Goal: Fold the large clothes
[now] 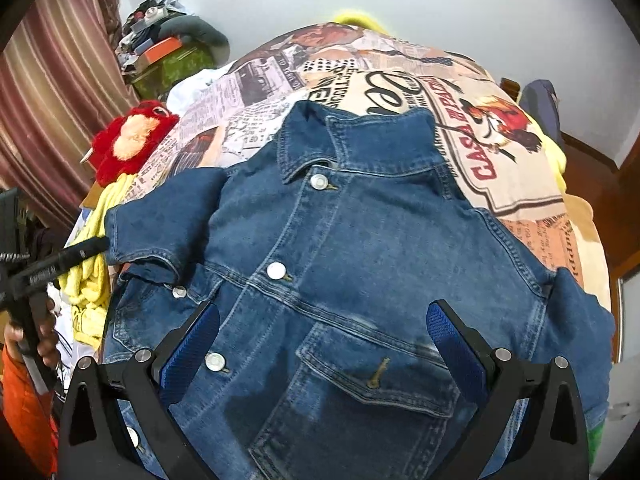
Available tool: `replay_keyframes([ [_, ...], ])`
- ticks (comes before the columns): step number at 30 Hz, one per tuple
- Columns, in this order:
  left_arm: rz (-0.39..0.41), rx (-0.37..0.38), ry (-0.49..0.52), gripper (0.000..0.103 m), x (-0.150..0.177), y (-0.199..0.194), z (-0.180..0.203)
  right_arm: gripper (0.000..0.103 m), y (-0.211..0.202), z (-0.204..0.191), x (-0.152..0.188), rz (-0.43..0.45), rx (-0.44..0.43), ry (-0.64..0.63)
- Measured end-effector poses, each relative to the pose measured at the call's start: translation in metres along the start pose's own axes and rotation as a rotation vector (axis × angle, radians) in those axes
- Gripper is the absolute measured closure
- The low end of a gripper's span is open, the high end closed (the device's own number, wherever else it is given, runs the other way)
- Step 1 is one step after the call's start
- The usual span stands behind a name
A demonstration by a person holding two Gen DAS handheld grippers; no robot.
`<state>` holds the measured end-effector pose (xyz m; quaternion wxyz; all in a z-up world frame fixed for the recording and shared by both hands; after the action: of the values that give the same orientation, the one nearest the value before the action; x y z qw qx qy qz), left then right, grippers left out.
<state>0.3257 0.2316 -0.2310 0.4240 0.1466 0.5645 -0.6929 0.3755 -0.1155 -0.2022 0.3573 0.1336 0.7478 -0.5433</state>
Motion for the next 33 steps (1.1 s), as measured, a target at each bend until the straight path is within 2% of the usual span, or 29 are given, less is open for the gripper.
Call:
replay_keyframes([
  [6, -0.084, -0.014, -0.221, 0.038, 0.019, 0.025, -0.069, 0.000, 0.013, -0.014, -0.001, -0.017, -0.006, -0.032],
  [10, -0.136, 0.018, -0.376, 0.038, 0.036, 0.047, -0.099, 0.000, 0.019, -0.018, 0.001, -0.030, -0.009, -0.040],
  [15, -0.128, -0.008, -0.409, 0.038, 0.033, 0.068, -0.110, 0.000, 0.027, -0.018, 0.003, -0.045, 0.005, -0.048],
  [17, -0.103, -0.027, -0.403, 0.040, 0.027, 0.074, -0.110, 0.000, 0.029, -0.018, 0.004, -0.050, 0.009, -0.051],
  [18, -0.094, -0.042, -0.393, 0.049, 0.025, 0.075, -0.111, 0.000, 0.030, -0.018, 0.005, -0.052, 0.010, -0.051],
  [19, -0.084, -0.078, -0.371, 0.064, 0.021, 0.077, -0.109, 0.000, 0.030, -0.017, 0.006, -0.053, 0.012, -0.052],
  [21, -0.074, -0.096, -0.335, 0.081, 0.017, 0.078, -0.109, 0.000, 0.031, -0.015, 0.006, -0.055, 0.016, -0.053],
  [25, 0.010, -0.188, -0.156, 0.084, -0.002, 0.061, -0.083, 0.000, 0.027, -0.010, 0.004, -0.044, 0.016, -0.039],
  [30, 0.143, -0.175, 0.005, 0.085, -0.043, 0.021, -0.034, 0.000, 0.015, -0.001, -0.001, -0.011, 0.012, -0.016],
  [33, 0.220, -0.125, 0.077, 0.085, -0.070, -0.005, 0.004, 0.000, 0.004, 0.004, -0.004, 0.014, 0.010, -0.003],
])
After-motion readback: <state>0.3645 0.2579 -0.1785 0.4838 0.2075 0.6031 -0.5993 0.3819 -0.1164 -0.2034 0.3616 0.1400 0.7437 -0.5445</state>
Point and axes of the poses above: each gripper's, at about its wrist camera, not at the fingertips, and y roughly the way its jaws point, z to its right, x to its underside, the point moved 3 cm from there along y, roughly the way its jaws point, and after that the axes turned 13 degrees about z, right-handed, at the moved point
